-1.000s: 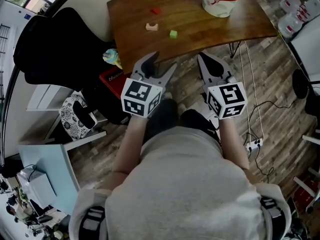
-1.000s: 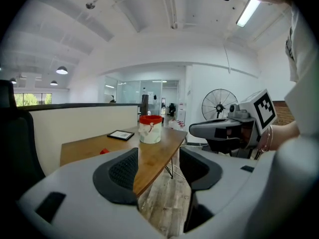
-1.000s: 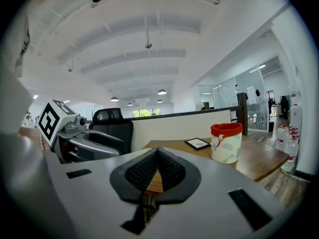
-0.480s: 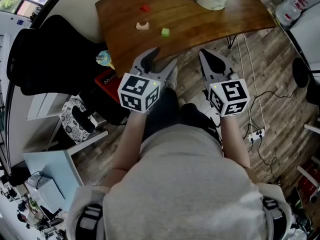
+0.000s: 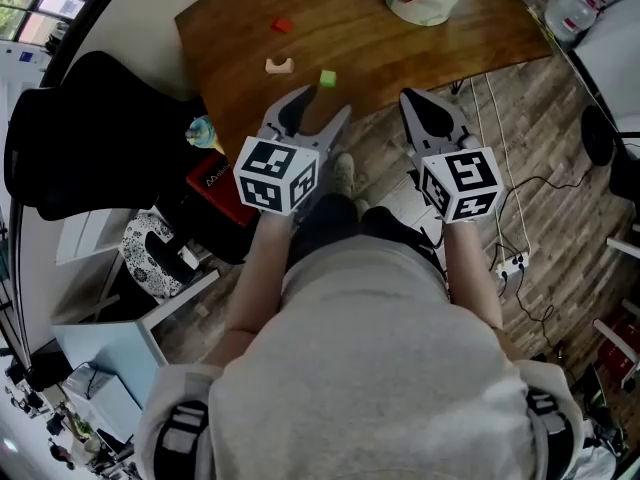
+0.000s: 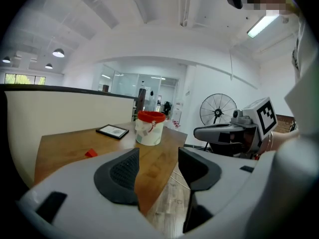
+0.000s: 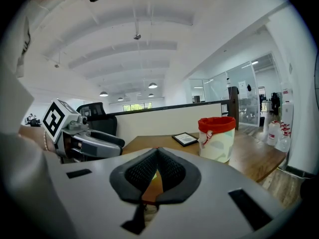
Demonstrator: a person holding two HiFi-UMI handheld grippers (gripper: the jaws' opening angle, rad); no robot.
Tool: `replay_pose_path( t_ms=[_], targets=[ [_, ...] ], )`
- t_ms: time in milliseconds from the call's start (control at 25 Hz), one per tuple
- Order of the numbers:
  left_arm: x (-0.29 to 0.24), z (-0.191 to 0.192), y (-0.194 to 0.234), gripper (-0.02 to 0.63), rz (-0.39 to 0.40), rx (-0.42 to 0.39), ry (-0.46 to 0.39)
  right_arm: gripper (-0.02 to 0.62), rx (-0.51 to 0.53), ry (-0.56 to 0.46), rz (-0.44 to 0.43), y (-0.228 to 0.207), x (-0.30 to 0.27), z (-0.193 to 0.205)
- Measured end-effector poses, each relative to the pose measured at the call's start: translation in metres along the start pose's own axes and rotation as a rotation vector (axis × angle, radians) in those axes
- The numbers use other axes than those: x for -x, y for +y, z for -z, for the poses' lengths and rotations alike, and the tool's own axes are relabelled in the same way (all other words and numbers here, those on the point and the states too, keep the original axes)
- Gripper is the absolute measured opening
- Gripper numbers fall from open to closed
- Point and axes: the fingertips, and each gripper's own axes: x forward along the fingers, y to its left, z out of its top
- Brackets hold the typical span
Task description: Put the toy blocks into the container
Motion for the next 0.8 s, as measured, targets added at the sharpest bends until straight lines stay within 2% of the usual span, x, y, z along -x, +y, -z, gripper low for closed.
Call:
replay_pose_path(
  t_ms=[440,800],
  targets=[
    [-0.036,-0.050,0.084,0.247,0.015,-0.011,-0.062,0.011,0.060,-0.030,0.012,-0.009,-0.089,-0.049],
    [-0.059,-0.058,0.119,0.245,0.100,-0.029,-0.050,0.011,0.056,-0.007,0.086,-0.024,-0.131,-0.052]
  ],
)
